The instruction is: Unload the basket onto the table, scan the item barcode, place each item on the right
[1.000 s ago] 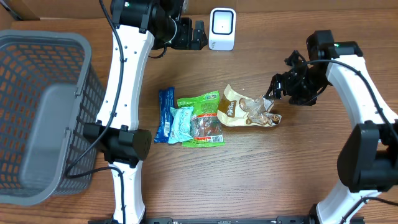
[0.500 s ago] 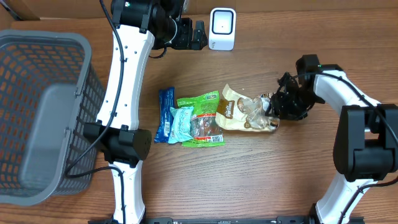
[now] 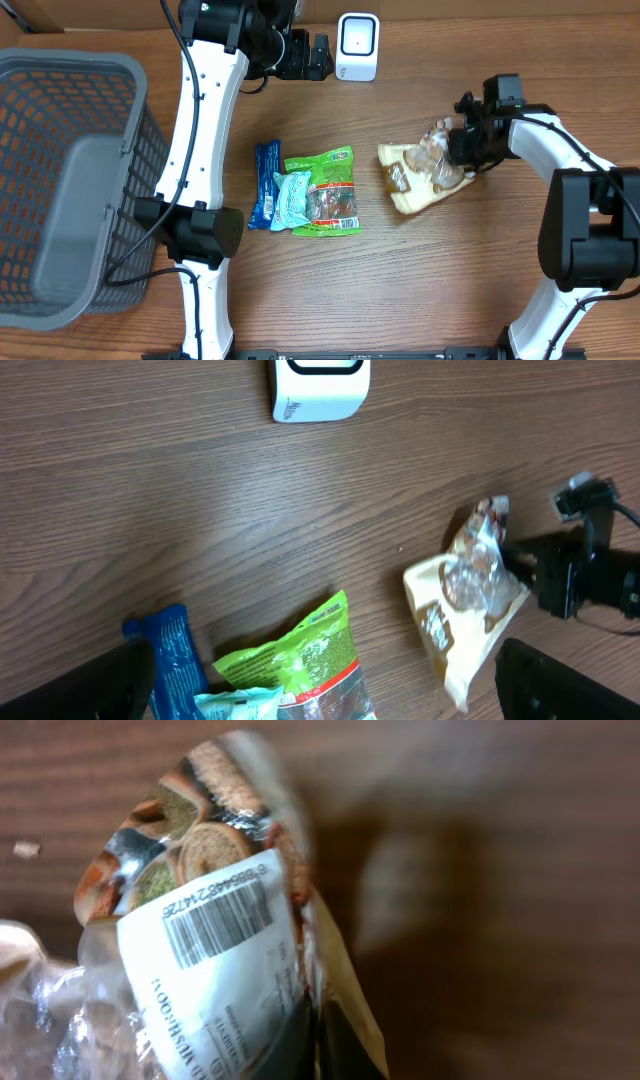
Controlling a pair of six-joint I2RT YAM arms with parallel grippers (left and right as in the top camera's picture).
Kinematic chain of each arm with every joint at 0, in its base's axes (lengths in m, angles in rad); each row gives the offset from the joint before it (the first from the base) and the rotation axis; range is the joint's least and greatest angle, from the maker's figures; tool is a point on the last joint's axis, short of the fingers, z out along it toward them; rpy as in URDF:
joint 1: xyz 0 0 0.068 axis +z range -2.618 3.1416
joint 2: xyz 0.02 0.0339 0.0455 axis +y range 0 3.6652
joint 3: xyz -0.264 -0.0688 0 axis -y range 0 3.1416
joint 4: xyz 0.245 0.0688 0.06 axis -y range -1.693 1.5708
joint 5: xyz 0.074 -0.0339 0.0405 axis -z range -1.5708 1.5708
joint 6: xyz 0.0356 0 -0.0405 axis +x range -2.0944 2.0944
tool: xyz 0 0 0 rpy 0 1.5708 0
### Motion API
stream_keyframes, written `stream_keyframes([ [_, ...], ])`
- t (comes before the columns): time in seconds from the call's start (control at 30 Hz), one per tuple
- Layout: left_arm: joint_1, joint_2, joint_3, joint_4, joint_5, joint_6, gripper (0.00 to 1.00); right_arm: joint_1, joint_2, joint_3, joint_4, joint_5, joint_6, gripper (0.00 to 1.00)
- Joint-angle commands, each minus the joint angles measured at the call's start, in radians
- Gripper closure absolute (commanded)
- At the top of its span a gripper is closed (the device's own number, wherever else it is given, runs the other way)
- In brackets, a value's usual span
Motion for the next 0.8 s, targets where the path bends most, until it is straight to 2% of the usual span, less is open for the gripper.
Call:
stream_keyframes([
  [0.0, -0.003, -0.016, 0.018, 0.0, 0.004, -0.01, 0.0, -0.005, 0.003, 0.023, 0.113, 0.04, -0.18, 0.83],
  [0.03, -0.003, -0.016, 0.018, 0.0, 0.004, -0.01, 0.0, -0.007, 0.003, 0.025, 0.138, 0.04, -0.156, 0.64],
  [0.07, -0.003, -0.016, 0.018, 0.0, 0.004, -0.01, 0.0, -0.008, 0.003, 0.028, 0.149, 0.04, -0.123, 0.53],
  [0.1, -0.003, -0.016, 0.018, 0.0, 0.004, -0.01, 0.0, -0.013, 0.0, 0.051, 0.15, 0.039, -0.015, 0.19],
  [0.17, -0.003, -0.016, 0.018, 0.0, 0.004, -0.01, 0.0, -0.025, -0.009, 0.092, 0.108, 0.038, 0.117, 0.09],
  [0.2, -0.003, -0.016, 0.018, 0.0, 0.004, -0.01, 0.0, -0.04, -0.02, 0.137, 0.04, 0.018, 0.187, 0.07],
  [0.3, -0.003, -0.016, 0.018, 0.0, 0.004, -0.01, 0.0, -0.071, -0.037, 0.223, -0.129, -0.072, 0.264, 0.09],
  [0.33, -0.003, -0.016, 0.018, 0.0, 0.004, -0.01, 0.0, -0.091, -0.046, 0.264, -0.239, -0.138, 0.301, 0.1],
  [0.47, -0.003, -0.016, 0.018, 0.0, 0.004, -0.01, 0.0, -0.103, -0.046, 0.245, -0.385, -0.191, 0.364, 0.1],
  [0.63, -0.003, -0.016, 0.018, 0.0, 0.004, -0.01, 0.0, -0.096, -0.046, 0.113, -0.332, -0.246, 0.372, 0.11],
  [0.77, -0.003, -0.016, 0.018, 0.0, 0.004, -0.01, 0.0, -0.096, -0.046, -0.024, -0.161, -0.364, 0.426, 0.11],
])
